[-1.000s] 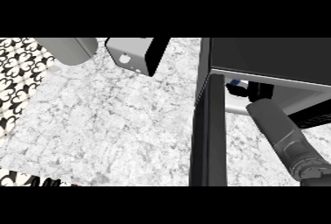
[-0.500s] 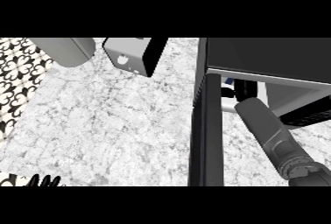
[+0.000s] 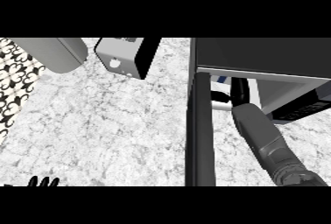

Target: Pick up the milk, place it into the microwave and close the microwave

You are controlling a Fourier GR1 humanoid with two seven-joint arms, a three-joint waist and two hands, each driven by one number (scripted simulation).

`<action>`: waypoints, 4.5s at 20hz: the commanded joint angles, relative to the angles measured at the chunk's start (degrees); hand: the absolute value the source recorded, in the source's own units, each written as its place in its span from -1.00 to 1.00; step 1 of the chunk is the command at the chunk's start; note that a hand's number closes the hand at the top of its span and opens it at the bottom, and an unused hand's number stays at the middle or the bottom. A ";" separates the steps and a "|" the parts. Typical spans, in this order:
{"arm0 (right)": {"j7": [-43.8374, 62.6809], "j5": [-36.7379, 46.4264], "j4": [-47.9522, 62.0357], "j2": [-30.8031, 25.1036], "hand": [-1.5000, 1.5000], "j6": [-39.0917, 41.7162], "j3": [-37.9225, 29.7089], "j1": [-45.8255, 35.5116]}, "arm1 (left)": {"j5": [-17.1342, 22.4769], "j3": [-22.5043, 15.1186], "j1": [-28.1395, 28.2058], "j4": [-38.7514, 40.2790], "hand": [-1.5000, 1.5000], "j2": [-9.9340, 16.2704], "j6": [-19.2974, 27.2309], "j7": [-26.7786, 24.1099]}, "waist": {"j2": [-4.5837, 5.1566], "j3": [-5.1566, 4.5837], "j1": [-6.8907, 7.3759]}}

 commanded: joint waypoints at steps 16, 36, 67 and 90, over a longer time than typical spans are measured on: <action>-20.10 -7.57 -2.61 3.20 -1.00 20.17 -6.49 16.30 | -2.71 -1.79 8.93 -4.73 -1.00 -0.25 -0.05 -1.21 | -2.22 -0.23 -3.70; -18.96 -9.77 -26.73 -1.72 -1.00 37.71 -0.25 43.35 | -9.70 -9.36 -2.16 2.58 -1.00 -2.96 0.34 6.48 | -3.18 -0.51 -7.40; -15.24 -26.17 -40.59 -17.51 -1.00 57.57 -5.75 62.79 | -32.72 -26.36 -41.55 34.26 1.00 -16.78 2.09 30.91 | -2.66 -0.31 -7.54; -9.31 -32.49 -53.80 -22.08 -1.00 62.03 0.07 60.66 | -7.51 -51.76 -62.27 42.92 -1.00 -16.75 31.04 27.04 | -2.01 -0.70 -13.47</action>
